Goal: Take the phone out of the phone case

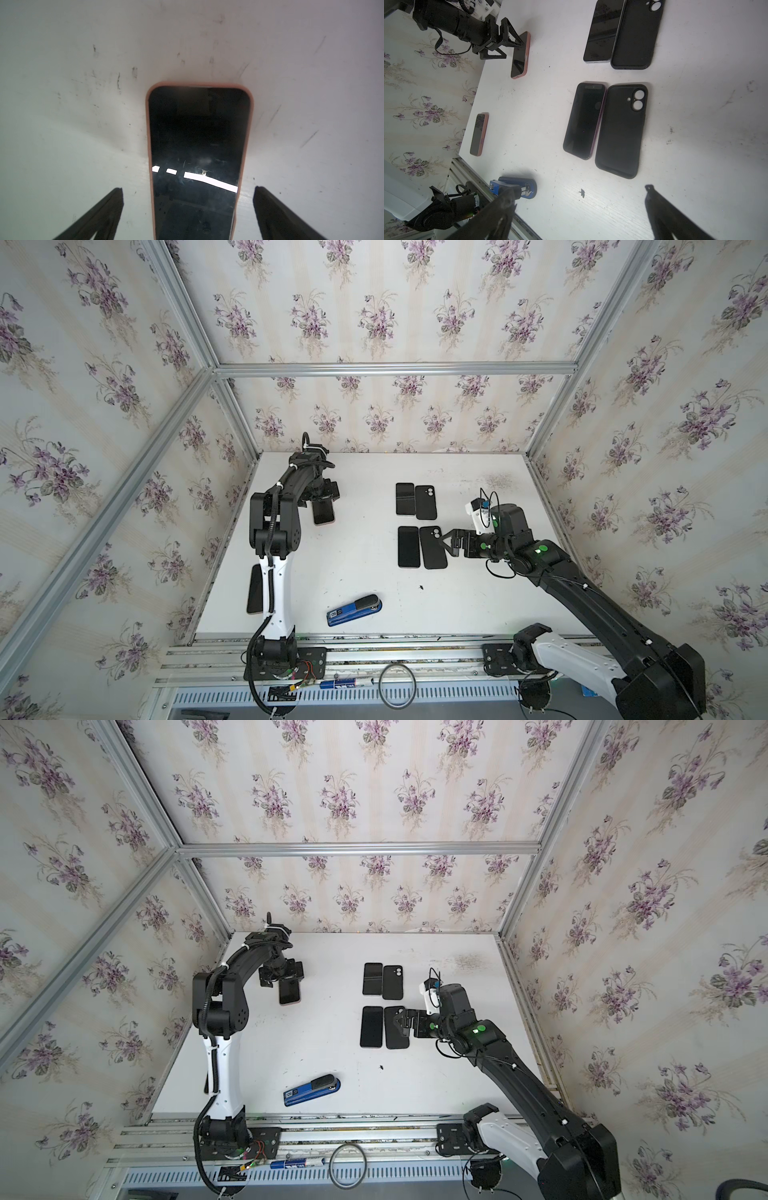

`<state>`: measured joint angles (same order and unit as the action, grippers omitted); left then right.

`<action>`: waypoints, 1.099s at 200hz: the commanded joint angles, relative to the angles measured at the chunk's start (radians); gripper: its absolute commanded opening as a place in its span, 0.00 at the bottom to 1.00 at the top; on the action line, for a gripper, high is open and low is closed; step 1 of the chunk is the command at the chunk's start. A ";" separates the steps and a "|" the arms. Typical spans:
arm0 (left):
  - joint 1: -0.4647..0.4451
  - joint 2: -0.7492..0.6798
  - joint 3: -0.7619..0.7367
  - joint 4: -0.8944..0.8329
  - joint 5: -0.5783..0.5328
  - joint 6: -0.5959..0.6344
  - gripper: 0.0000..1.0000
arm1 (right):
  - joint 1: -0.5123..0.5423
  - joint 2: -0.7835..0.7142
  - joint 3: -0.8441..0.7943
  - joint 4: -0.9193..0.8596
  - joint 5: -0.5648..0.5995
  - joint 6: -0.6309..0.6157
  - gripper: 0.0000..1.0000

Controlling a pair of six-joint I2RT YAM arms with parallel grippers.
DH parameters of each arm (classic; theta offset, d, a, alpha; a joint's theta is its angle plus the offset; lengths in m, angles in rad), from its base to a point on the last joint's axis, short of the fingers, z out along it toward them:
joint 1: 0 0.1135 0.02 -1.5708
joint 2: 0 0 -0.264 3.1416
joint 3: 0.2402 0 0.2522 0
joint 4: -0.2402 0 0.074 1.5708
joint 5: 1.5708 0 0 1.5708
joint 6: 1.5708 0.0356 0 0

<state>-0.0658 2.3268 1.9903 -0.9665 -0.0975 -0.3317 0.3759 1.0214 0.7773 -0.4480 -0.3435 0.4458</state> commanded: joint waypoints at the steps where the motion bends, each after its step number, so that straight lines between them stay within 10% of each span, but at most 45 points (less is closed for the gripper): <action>1: 0.004 0.009 0.019 -0.021 -0.022 -0.019 1.00 | 0.002 0.006 0.013 0.049 -0.015 0.008 1.00; 220: 0.036 0.047 0.061 -0.034 0.035 -0.009 0.67 | 0.002 -0.015 0.008 0.043 -0.013 0.027 1.00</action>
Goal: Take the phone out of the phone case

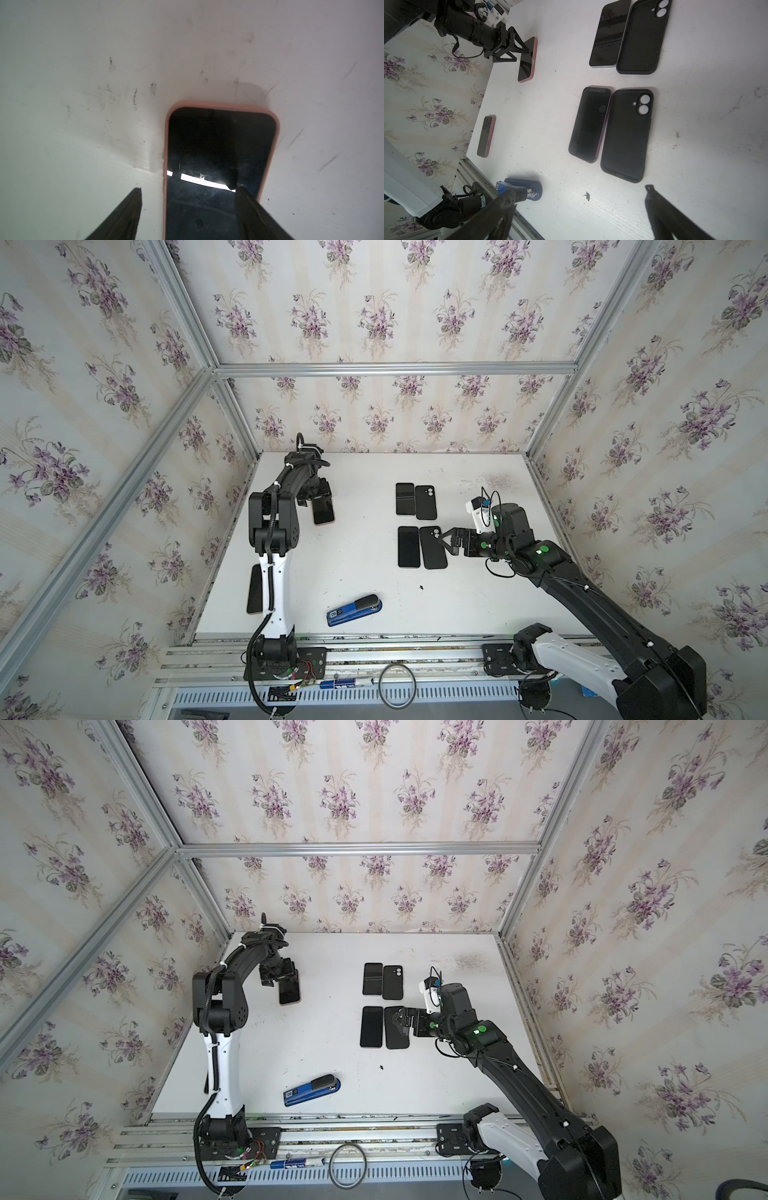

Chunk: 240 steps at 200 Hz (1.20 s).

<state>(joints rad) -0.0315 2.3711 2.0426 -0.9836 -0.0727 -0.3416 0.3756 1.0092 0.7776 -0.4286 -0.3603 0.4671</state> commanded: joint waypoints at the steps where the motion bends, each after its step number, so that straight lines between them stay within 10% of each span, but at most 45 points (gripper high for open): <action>1: 0.001 0.002 0.007 -0.017 0.010 0.001 0.66 | 0.002 -0.003 0.008 0.024 0.003 0.005 1.00; 206: 0.006 -0.032 -0.039 -0.014 0.003 0.003 0.50 | 0.003 -0.056 -0.021 0.001 0.017 0.012 1.00; 240: 0.007 -0.033 -0.041 -0.013 0.022 0.005 0.81 | 0.002 -0.057 -0.021 0.001 0.014 0.013 1.00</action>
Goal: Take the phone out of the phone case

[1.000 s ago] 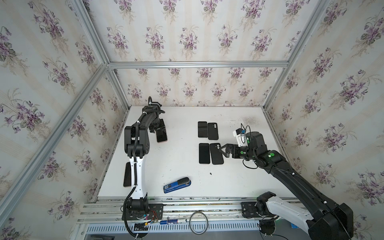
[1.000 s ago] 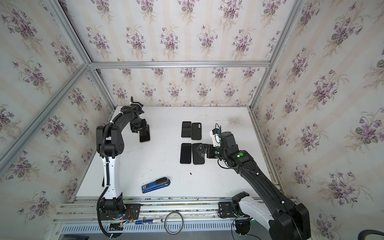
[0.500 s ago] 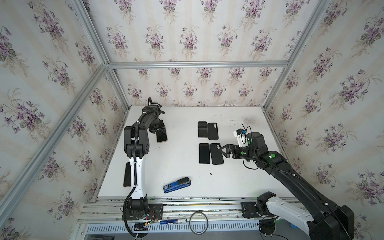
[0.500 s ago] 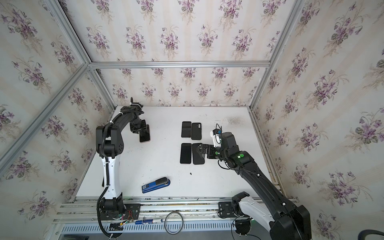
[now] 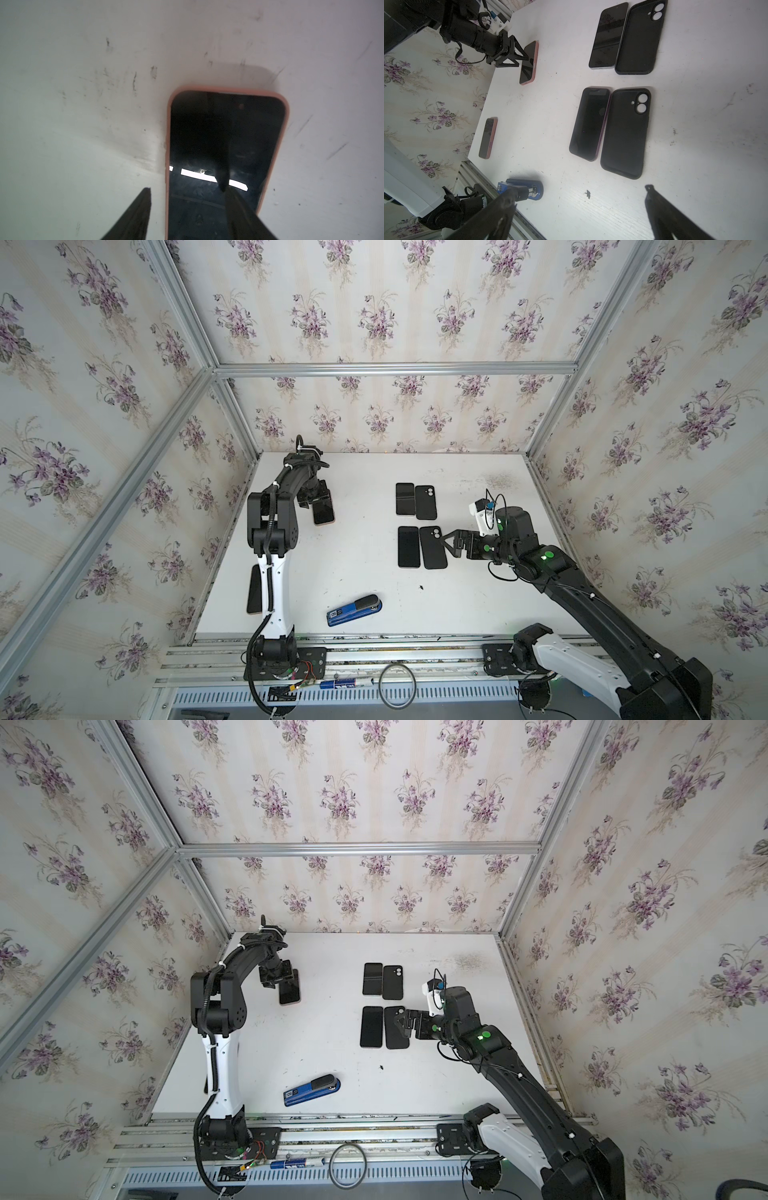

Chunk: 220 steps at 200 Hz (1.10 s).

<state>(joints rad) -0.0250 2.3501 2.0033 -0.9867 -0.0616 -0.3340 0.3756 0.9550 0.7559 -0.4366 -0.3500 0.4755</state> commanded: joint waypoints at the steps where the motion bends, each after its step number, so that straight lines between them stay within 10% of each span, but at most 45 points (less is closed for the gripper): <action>1: 0.000 -0.012 -0.002 -0.009 0.011 -0.003 0.81 | 0.002 -0.004 0.000 0.010 0.004 0.005 1.00; 57: -0.001 -0.002 0.012 -0.010 0.026 -0.010 1.00 | 0.003 0.008 0.003 0.033 -0.006 0.012 1.00; 220: 0.000 0.194 0.354 -0.237 0.080 -0.012 1.00 | 0.002 0.090 0.074 0.087 -0.042 -0.013 1.00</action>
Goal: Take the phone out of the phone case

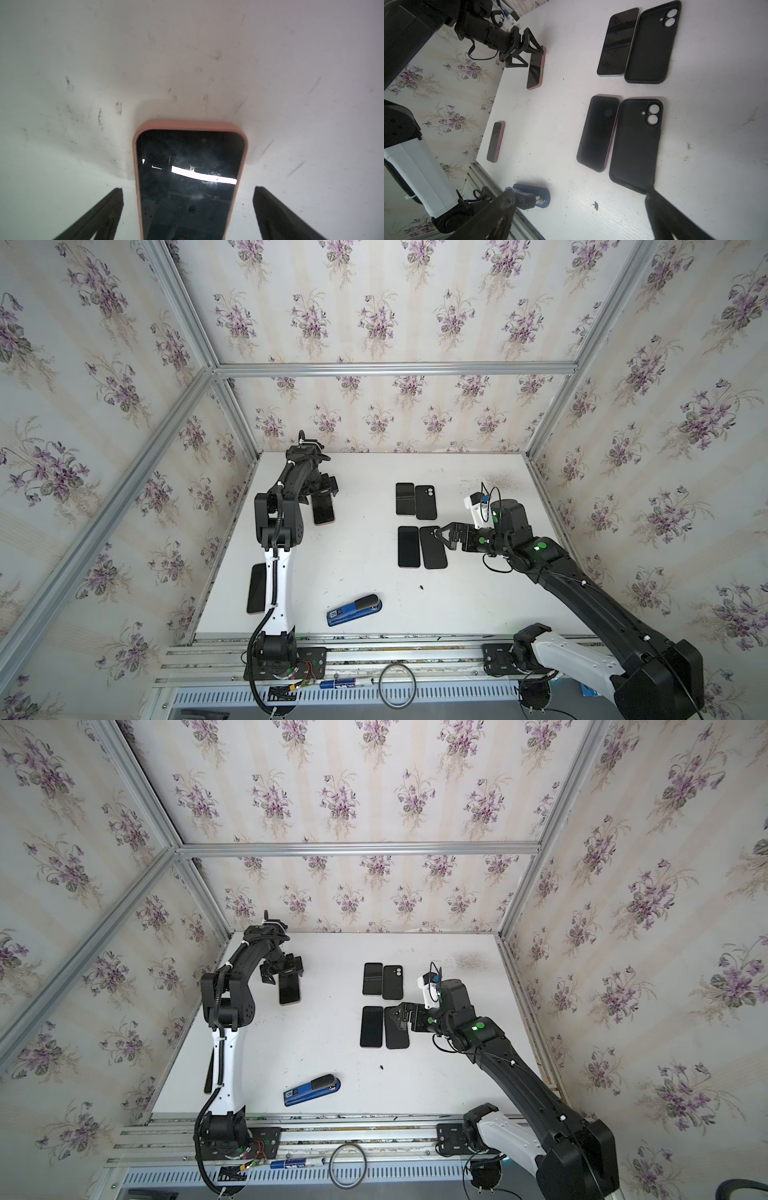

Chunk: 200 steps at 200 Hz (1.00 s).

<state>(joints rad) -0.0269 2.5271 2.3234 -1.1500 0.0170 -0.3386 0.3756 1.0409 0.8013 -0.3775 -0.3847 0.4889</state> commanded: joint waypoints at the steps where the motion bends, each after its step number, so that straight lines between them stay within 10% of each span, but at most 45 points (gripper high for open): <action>1: 0.002 0.017 0.036 -0.074 0.001 -0.008 1.00 | 0.002 0.005 0.030 0.028 -0.008 -0.028 1.00; 82: 0.002 0.070 0.122 -0.107 0.000 -0.010 0.99 | 0.003 0.046 0.061 0.048 -0.020 -0.044 1.00; 200: 0.008 0.053 0.075 -0.065 0.024 -0.005 0.68 | 0.003 0.030 0.061 0.026 -0.008 -0.041 1.00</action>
<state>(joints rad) -0.0177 2.5877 2.4191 -1.2243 0.0261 -0.3412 0.3756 1.0801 0.8436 -0.3687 -0.3904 0.4530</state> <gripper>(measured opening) 0.678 0.996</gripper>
